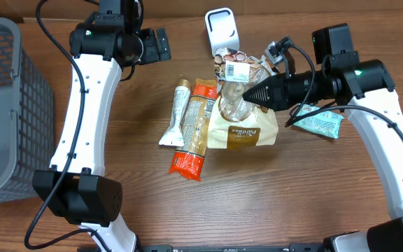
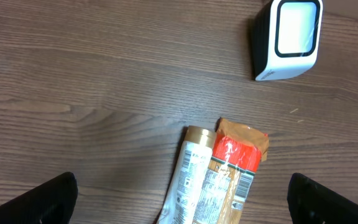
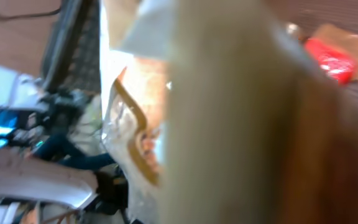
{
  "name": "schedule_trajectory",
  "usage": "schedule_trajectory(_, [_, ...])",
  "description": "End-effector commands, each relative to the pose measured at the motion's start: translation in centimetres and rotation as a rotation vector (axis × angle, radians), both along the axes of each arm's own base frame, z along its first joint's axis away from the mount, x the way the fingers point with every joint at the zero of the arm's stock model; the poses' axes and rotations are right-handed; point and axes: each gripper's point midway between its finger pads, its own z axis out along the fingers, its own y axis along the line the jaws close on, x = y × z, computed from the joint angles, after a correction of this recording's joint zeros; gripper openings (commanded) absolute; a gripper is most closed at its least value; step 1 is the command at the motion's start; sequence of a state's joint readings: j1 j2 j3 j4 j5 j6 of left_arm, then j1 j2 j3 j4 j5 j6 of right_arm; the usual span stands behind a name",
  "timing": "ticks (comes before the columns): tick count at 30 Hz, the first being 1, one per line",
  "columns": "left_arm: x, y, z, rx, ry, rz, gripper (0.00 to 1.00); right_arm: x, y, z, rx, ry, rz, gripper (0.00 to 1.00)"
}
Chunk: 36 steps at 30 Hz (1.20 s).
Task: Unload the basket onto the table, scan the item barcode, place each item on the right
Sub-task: 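Lift the mushroom bag up toward the white scanner, then hold the mushroom bag beside the scanner with the right gripper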
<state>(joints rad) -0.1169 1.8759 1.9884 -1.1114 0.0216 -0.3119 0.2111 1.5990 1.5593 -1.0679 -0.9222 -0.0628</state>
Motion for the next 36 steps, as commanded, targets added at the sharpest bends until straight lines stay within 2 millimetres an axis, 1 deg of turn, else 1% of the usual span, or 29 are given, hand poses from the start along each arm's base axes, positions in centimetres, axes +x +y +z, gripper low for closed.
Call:
schedule_trajectory(1, [0.1, 0.0, 0.3, 0.002, -0.009, 0.0, 1.0, 2.7, -1.2, 4.0, -0.128, -0.118, -0.176, 0.03])
schedule_trajectory(4, [0.1, 0.0, 0.3, 0.002, -0.009, 0.0, 1.0, 5.6, -3.6, 7.0, -0.336, -0.272, -0.357, 0.03])
schedule_trajectory(7, [0.1, 0.0, 0.3, 0.002, -0.009, 0.0, 1.0, 9.1, -7.0, 9.3, -0.61, -0.457, -0.551, 0.04])
schedule_trajectory(9, [0.1, 0.0, 0.3, 0.002, -0.009, 0.0, 0.99, 11.5, -8.4, 9.9, -0.769, -0.569, -0.645, 0.04])
schedule_trajectory(10, [0.1, 0.0, 0.3, 0.002, -0.009, 0.0, 1.0, 12.3, -8.7, 10.0, -0.82, -0.61, -0.664, 0.04])
schedule_trajectory(11, [0.1, 0.0, 0.3, 0.002, -0.009, 0.0, 1.0, 14.1, -9.1, 10.1, -0.901, -0.674, -0.704, 0.04])
schedule_trajectory(13, [0.1, 0.0, 0.3, 0.002, -0.009, 0.0, 1.0, 16.6, -9.5, 10.0, -0.994, -0.744, -0.759, 0.04])
schedule_trajectory(14, [0.1, 0.0, 0.3, 0.002, -0.009, 0.0, 1.0, 17.8, -9.3, 9.4, -1.035, -0.778, -0.739, 0.04])
schedule_trajectory(18, [0.1, 0.0, 0.3, 0.002, -0.009, 0.0, 1.0, 22.2, -7.4, 5.8, -1.166, -0.887, -0.571, 0.04])
schedule_trajectory(22, [0.1, 0.0, 0.3, 0.002, -0.009, 0.0, 1.0, 26.0, -6.0, 2.9, -1.238, -0.978, -0.508, 0.04])
schedule_trajectory(24, [0.1, 0.0, 0.3, 0.002, -0.009, 0.0, 1.0, 27.4, -5.1, 1.7, -1.29, -1.038, -0.439, 0.04])
schedule_trajectory(25, [0.1, 0.0, 0.3, 0.002, -0.009, 0.0, 1.0, 28.1, -4.6, 0.7, -1.326, -1.068, -0.388, 0.04])
schedule_trajectory(28, [0.1, 0.0, 0.3, 0.002, -0.009, 0.0, 1.0, 29.6, -3.6, -1.9, -1.44, -1.128, -0.268, 0.04])
schedule_trajectory(31, [0.1, 0.0, 0.3, 0.002, -0.009, 0.0, 1.0, 30.5, -3.4, -3.9, -1.53, -1.141, -0.227, 0.04])
schedule_trajectory(33, [0.1, 0.0, 0.3, 0.002, -0.009, 0.0, 1.0, 30.9, -3.0, -5.6, -1.537, -1.134, -0.205, 0.04])
schedule_trajectory(36, [0.1, 0.0, 0.3, 0.002, -0.009, 0.0, 1.0, 31.3, -2.8, -7.2, -1.538, -1.128, -0.19, 0.04])
